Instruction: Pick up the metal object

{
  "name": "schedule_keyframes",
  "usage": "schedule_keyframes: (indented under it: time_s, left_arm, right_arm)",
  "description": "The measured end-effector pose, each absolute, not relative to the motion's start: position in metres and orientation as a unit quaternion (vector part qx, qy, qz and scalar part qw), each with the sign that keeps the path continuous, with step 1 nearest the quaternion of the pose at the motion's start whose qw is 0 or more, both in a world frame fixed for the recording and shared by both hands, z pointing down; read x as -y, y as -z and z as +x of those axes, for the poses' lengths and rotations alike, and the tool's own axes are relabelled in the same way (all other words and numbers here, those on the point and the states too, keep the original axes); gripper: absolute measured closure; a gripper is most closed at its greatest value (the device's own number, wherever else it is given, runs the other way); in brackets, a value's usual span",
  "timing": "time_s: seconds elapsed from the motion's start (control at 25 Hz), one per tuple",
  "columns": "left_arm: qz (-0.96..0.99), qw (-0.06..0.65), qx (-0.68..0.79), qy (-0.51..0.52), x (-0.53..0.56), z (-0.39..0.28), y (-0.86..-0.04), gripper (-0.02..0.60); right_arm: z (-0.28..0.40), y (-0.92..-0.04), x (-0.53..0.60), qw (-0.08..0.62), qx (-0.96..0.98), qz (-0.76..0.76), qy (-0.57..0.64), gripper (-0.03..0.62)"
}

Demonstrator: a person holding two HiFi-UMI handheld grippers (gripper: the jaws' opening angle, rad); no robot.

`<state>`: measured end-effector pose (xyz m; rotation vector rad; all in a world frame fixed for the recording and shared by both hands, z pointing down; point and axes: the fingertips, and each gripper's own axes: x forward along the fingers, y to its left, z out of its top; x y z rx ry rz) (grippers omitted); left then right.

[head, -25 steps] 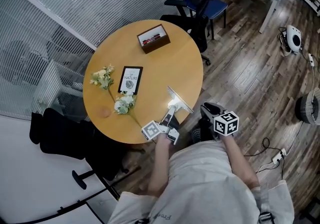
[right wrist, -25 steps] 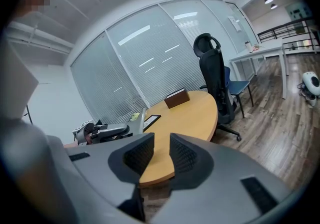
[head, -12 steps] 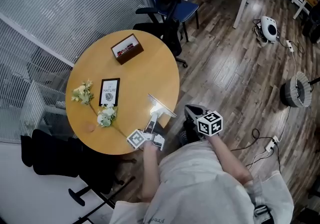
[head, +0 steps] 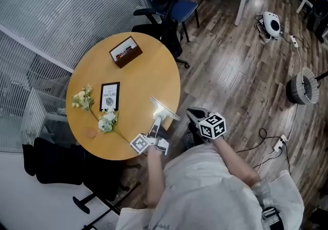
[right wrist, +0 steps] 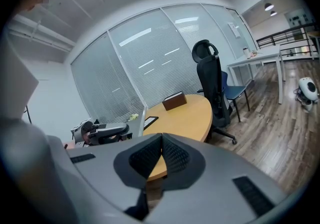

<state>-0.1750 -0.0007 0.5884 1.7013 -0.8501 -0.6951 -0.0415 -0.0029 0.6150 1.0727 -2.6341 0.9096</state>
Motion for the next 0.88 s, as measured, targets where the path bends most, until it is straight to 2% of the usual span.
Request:
schedule_keyframes:
  time_s: [0.24,0.88]
  left_arm:
    - [0.697,0.54,0.371,0.291,-0.003,-0.181,-0.599,0.571]
    - [0.701,0.552,0.353,0.283,-0.004,-0.162,-0.597,0.571]
  right_arm:
    - [-0.051,-0.621,-0.006,0.091,0.887,0.339,-0.301,0.597]
    - [-0.03,-0.623,-0.008,0.072,0.876,0.361,-0.311,0.597]
